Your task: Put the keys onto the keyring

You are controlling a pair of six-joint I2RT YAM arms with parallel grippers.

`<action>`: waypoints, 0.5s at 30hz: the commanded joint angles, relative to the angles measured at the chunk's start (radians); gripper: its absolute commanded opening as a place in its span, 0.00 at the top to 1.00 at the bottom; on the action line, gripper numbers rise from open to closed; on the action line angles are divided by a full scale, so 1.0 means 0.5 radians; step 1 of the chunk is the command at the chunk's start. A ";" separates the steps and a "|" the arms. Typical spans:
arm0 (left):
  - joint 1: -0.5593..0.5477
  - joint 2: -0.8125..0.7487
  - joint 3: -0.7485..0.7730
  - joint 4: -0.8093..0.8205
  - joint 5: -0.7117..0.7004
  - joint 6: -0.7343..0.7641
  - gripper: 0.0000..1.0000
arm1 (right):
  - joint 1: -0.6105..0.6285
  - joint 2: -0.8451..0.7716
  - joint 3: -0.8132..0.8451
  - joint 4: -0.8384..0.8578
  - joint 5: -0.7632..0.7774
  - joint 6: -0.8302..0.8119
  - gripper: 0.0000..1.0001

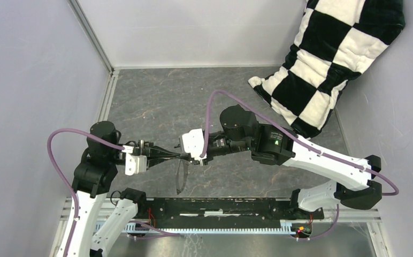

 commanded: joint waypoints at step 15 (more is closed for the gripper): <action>-0.001 0.009 0.057 0.058 -0.081 -0.107 0.98 | 0.014 0.181 0.313 -0.331 0.135 0.018 0.74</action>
